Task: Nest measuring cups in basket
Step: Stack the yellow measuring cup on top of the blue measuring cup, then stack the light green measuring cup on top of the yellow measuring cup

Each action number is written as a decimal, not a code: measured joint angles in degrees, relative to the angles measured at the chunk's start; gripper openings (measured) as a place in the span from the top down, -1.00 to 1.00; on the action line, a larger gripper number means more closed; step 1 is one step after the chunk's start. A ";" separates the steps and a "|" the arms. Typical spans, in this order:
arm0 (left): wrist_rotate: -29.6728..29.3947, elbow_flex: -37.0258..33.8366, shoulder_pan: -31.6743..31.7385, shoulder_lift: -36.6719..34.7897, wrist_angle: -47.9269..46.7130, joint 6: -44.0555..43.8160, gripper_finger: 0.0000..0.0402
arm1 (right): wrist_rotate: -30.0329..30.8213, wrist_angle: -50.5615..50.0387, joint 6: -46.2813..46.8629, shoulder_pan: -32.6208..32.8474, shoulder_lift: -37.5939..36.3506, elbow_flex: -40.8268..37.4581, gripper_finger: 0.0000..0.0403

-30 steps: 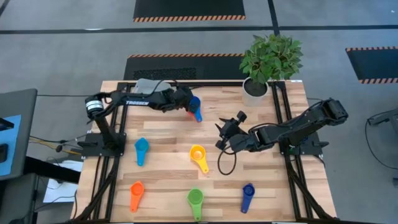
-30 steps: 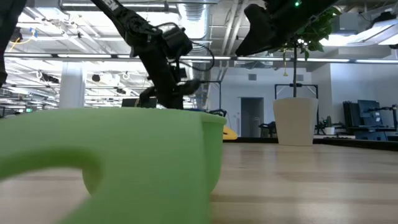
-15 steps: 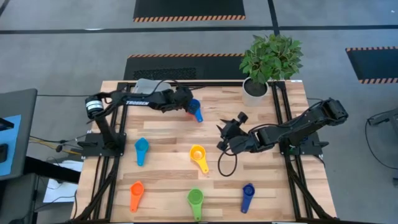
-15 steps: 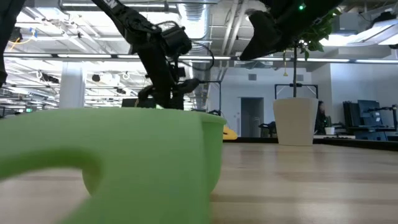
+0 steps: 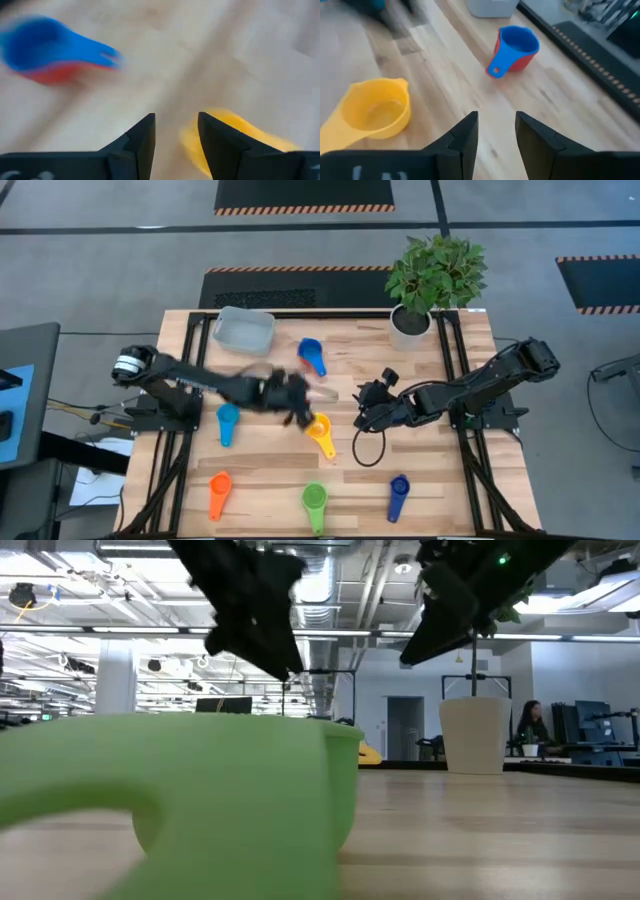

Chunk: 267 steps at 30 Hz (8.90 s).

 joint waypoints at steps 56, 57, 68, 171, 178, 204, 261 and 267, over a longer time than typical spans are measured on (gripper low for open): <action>3.43 -0.03 -0.54 10.24 1.13 -11.52 0.32 | -3.63 -18.89 13.95 -2.43 -2.16 0.00 0.22; 3.69 -0.16 -0.35 10.52 0.60 -11.49 0.32 | -3.61 -19.03 14.48 -2.20 -2.16 0.00 0.22; 5.67 0.00 1.27 12.92 2.15 -6.25 0.76 | -3.65 -19.94 16.96 -1.85 -2.16 -0.65 0.30; -2.48 0.04 10.01 8.06 12.41 16.87 0.94 | 5.55 -3.89 16.32 -2.36 0.56 1.49 0.49; -7.75 -2.11 9.21 8.09 11.05 12.12 1.00 | -3.32 11.11 3.00 -11.00 7.95 1.53 0.65; 1.28 -12.96 14.87 8.09 30.35 13.39 1.00 | -20.25 28.58 -12.45 -26.86 20.41 1.49 0.97; -14.16 -12.66 -9.52 -3.09 10.70 -17.16 1.00 | -22.51 9.56 -10.41 -3.80 0.91 1.77 0.88; -24.58 -12.66 -17.41 -2.13 13.15 -20.70 1.00 | -12.61 12.32 -7.68 2.65 -1.61 -3.53 0.92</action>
